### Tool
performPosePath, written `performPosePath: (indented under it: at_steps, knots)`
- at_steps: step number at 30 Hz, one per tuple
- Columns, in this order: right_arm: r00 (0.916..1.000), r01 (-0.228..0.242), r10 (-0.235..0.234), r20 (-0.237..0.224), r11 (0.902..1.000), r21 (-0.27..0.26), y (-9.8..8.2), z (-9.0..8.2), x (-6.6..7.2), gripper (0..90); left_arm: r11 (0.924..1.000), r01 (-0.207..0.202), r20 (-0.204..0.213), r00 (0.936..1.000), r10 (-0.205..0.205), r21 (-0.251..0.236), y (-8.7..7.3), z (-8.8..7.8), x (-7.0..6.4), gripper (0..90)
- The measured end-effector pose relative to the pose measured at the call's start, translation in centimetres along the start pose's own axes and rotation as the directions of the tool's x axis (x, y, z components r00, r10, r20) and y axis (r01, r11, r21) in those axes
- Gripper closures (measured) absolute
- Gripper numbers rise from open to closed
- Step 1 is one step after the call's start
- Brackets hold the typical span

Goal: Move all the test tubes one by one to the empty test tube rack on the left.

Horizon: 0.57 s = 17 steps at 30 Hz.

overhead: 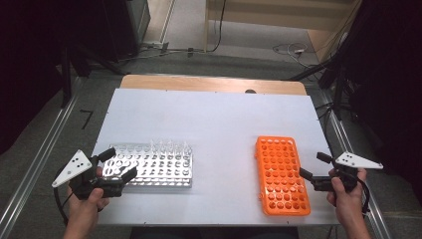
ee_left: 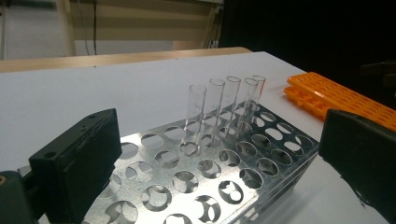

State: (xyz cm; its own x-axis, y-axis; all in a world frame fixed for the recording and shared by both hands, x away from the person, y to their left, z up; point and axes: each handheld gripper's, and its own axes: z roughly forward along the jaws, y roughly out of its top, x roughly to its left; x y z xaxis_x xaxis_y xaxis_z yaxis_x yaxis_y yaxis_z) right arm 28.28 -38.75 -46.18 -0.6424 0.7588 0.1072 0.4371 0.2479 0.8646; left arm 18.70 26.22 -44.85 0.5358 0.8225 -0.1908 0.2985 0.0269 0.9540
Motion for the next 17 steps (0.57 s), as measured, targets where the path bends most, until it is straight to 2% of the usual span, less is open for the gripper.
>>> performPosePath:
  at_steps: [6, 17]
  knots:
    - [0.9995, -0.022, 0.022, 0.021, 0.9997, 0.009, -0.81, -0.04, -0.83, 0.0, 1.0, 0.0, 0.003, 1.0, 0.0, 0.001, -0.26, 0.02, 0.43, 0.0]
    - [0.9992, -0.038, 0.038, 0.014, 0.9992, -0.008, -0.72, -0.23, -0.81, 0.0, 1.0, 0.0, 0.006, 1.0, 0.0, 0.009, -0.25, 0.39, 0.3, 0.0]
